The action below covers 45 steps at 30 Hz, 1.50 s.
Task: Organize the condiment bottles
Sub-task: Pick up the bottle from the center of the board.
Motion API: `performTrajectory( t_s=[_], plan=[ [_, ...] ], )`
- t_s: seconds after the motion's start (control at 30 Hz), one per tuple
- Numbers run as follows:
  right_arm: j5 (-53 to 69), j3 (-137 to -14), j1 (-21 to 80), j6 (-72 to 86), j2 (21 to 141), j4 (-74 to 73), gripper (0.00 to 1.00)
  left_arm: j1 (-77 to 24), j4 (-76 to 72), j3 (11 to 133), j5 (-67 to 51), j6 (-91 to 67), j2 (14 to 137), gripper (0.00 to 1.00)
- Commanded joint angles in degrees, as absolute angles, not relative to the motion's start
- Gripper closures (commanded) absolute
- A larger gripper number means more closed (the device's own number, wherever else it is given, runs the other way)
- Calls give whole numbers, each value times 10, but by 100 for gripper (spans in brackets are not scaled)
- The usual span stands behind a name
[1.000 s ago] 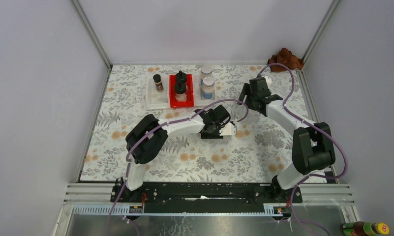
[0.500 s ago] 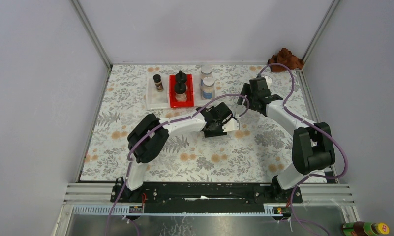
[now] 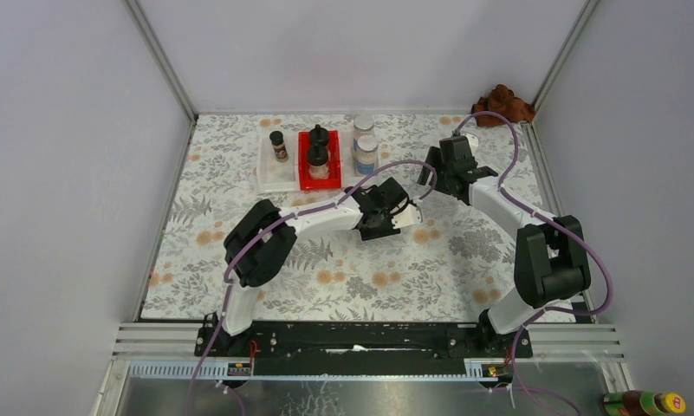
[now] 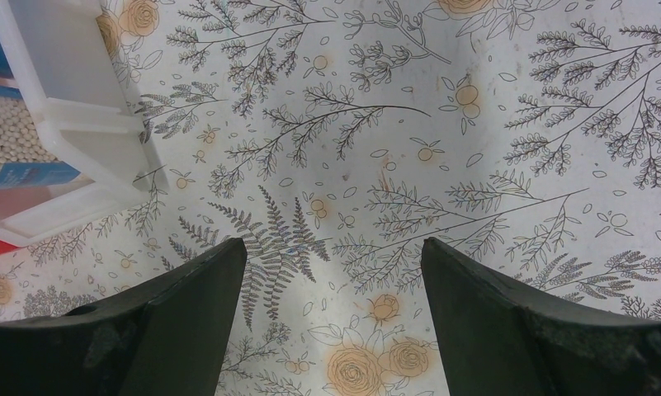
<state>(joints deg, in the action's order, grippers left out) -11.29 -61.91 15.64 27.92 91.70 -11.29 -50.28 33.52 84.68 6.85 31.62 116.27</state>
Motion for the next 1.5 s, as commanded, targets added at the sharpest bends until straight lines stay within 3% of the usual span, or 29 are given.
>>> performTrajectory(
  t_s=[0.0,1.23,1.33,1.47],
  plan=[
    [-121,-631,152,283,922,-110,15,-498,319,868,86,297,1143,100],
    [-127,-639,153,278,931,-116,15,-479,315,871,166,249,1104,100],
    [-126,-636,153,278,932,-115,15,-475,339,875,152,228,1102,91],
    [-122,-635,152,278,933,-113,15,-466,376,892,100,212,1098,65]
  ],
)
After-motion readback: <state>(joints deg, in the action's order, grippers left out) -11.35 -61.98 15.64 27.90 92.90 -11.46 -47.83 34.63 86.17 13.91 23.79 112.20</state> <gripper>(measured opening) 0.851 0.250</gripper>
